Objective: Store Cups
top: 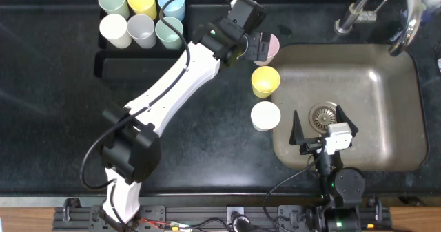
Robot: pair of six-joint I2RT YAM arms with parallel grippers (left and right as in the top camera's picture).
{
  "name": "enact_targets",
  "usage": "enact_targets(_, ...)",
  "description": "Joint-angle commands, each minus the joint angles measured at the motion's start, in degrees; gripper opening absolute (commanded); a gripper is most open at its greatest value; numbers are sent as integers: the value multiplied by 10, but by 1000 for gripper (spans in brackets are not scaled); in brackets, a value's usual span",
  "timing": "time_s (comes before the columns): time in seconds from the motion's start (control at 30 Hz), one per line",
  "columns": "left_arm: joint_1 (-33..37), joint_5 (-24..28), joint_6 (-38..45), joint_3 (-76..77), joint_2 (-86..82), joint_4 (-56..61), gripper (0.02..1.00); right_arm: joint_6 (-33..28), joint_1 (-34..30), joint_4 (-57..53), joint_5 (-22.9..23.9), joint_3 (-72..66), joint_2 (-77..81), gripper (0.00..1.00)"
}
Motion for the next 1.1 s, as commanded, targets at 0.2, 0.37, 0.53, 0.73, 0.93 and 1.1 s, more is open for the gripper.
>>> enact_targets(0.2,-4,-15,-14,19,33,1,998,2,3,3,-1,-8,-4,996)
enact_targets(0.37,-9,-15,-14,19,36,-8,998,2,3,3,-1,-8,-4,996)
enact_targets(0.53,-9,-15,-14,19,37,-24,998,2,3,3,-1,-8,-4,998)
enact_targets(0.73,-9,-15,-14,19,49,-9,998,2,3,3,-1,-8,-4,998)
enact_targets(0.93,-9,-14,-14,19,63,29,998,2,3,3,-1,-8,-4,996)
enact_targets(1.1,-9,-5,-18,20,75,40,998,2,3,3,-1,-8,-4,996)
